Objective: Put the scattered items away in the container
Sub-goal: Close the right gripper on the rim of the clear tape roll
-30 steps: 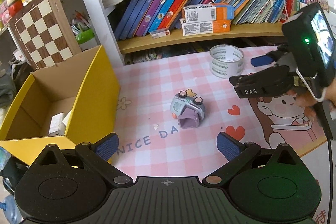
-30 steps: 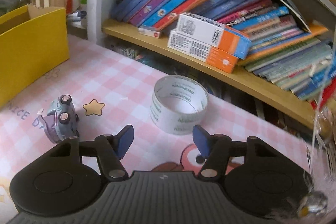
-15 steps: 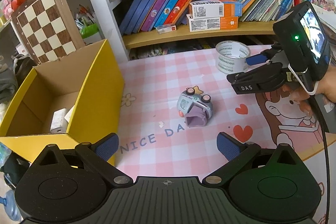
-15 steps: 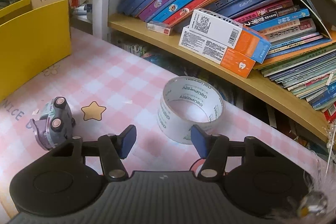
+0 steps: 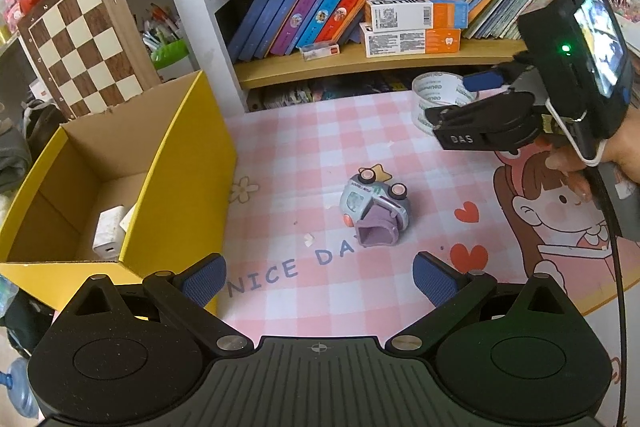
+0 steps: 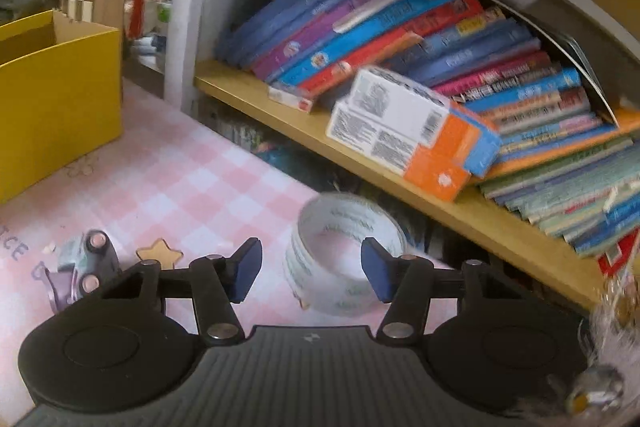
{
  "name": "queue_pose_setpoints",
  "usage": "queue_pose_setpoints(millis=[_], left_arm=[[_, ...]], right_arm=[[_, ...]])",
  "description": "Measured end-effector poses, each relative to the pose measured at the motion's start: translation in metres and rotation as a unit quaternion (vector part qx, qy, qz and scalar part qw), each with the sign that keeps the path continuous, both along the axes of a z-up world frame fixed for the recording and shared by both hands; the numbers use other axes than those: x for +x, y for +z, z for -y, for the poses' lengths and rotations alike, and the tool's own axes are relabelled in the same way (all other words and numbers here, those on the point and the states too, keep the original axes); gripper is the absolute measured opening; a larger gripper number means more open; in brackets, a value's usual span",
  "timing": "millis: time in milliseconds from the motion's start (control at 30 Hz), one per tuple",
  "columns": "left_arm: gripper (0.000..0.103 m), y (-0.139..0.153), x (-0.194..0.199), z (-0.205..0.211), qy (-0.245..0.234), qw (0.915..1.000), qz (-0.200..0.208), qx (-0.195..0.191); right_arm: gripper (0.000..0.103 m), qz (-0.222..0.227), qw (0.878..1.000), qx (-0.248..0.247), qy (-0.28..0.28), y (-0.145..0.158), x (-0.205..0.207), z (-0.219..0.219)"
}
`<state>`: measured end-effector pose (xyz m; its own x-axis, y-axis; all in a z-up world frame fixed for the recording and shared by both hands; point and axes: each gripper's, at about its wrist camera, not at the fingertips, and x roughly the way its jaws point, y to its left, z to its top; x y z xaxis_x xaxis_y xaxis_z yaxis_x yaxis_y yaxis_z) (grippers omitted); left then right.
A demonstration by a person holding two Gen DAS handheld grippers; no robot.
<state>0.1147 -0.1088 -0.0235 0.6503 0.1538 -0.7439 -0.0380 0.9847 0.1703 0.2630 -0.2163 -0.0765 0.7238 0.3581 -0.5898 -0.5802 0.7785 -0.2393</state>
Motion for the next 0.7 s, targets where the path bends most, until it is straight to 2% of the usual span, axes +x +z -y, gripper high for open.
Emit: queue_pose_setpoints(millis=[233,400,567,700], left_arm=[[0.101,-0.001,0.002,-0.003,0.005,1.0000,-0.004,0.004],[0.101,-0.003,0.003,-0.005,0.007,1.0000,-0.006,0.001],[0.101,-0.003,0.004,-0.002,-0.002,1.0000,-0.005,0.000],[0.101,-0.001,0.003,0.000,-0.007,1.0000,-0.002,0.000]], right_arm=[[0.044,-0.024,0.999,-0.034,0.002,-0.011,0.016,-0.010],[0.042,-0.040,0.998,-0.048,-0.001,-0.017,0.019,-0.007],[0.024,-0.074,0.996,-0.050,-0.007,-0.019,0.018,0.002],[0.017,-0.093,0.995,-0.039,-0.022,-0.021,0.013,0.015]])
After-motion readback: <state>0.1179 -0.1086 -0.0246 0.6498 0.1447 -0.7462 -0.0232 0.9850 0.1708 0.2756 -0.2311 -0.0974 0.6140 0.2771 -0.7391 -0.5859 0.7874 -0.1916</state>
